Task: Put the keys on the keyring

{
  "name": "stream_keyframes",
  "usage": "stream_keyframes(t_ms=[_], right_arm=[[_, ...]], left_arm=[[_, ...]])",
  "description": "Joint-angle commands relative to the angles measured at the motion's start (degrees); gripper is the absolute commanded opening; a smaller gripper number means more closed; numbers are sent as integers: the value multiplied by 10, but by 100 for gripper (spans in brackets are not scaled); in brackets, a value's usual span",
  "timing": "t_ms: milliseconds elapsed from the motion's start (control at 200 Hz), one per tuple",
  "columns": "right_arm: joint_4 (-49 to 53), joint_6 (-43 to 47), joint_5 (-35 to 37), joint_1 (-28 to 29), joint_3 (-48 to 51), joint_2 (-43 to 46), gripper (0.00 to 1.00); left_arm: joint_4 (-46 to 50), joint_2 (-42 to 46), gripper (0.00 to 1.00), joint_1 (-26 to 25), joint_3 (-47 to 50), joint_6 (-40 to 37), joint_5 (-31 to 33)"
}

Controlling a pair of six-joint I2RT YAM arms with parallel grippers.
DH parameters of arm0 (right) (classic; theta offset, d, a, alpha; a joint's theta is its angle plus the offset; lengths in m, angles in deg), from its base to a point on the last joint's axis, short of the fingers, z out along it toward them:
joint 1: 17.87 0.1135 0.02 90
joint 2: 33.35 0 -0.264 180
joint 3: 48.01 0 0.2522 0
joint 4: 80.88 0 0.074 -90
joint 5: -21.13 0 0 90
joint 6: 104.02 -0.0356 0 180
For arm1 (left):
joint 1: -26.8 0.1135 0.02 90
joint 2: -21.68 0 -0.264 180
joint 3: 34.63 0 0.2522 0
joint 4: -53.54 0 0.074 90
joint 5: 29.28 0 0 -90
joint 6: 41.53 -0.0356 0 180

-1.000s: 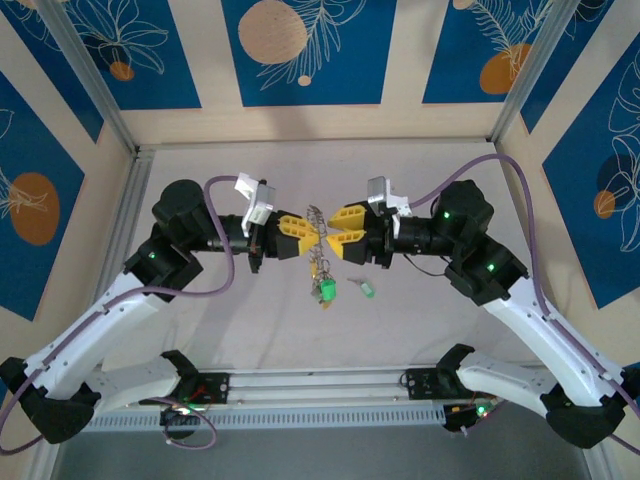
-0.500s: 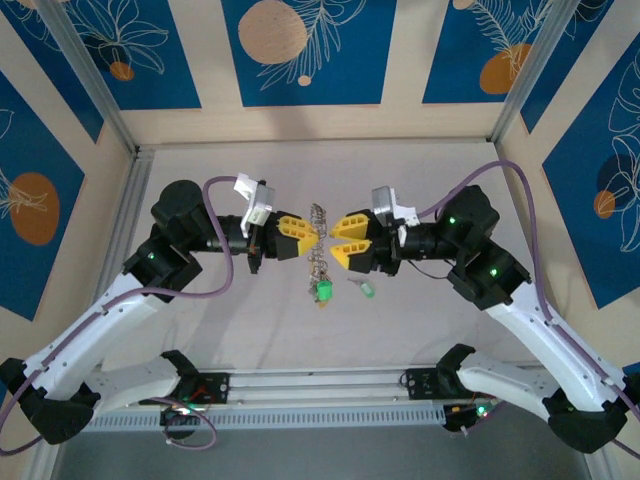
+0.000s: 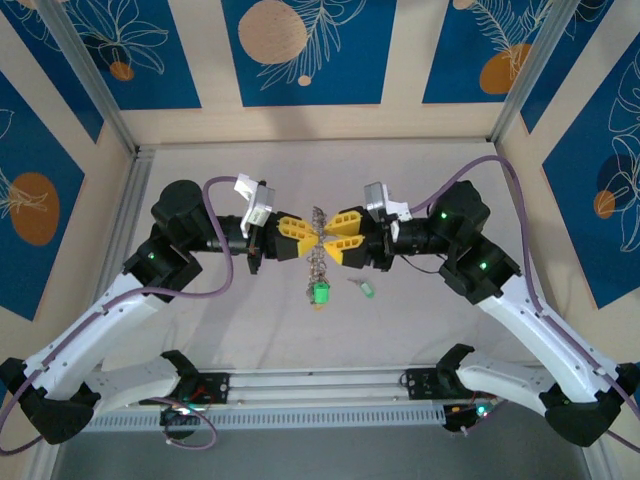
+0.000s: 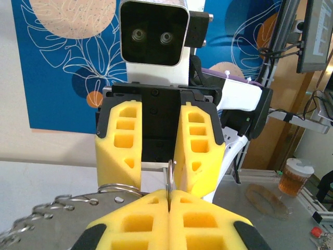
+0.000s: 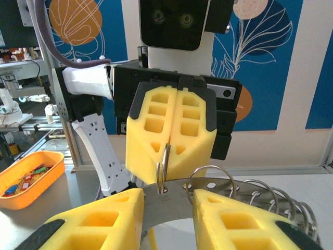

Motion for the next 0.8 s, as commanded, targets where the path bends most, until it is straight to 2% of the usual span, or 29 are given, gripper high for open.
stream_keyframes(t_ms=[0, 90, 275, 340, 465, 545, 595, 640, 795], right_arm=[[-32, -12, -7, 7, -4, 2, 32], [-34, -10, -8, 10, -4, 2, 29], [-28, -5, -13, 14, -6, -3, 10], [-18, 1, -11, 15, -9, -5, 0], [-3, 13, 0, 15, -15, -4, 0], [45, 31, 5, 15, -41, -12, 0], [90, 51, 8, 15, -66, -20, 0], [129, 67, 13, 15, -87, -28, 0], [239, 121, 18, 12, -160, -50, 0]], left_arm=[[-29, 4, 0, 1, -8, -2, -12], [-23, 3, 0, 1, -8, -6, -9], [-25, 5, 0, 0, -7, -7, -6], [-25, 4, 0, 0, -7, -7, -6], [-11, 5, 0, 0, -9, -11, -1], [25, 8, 0, 1, -16, -30, 16], [62, 11, 14, 1, -26, -52, 30], [97, 15, 23, 0, -35, -75, 42], [205, 16, 28, 1, -75, -141, 76]])
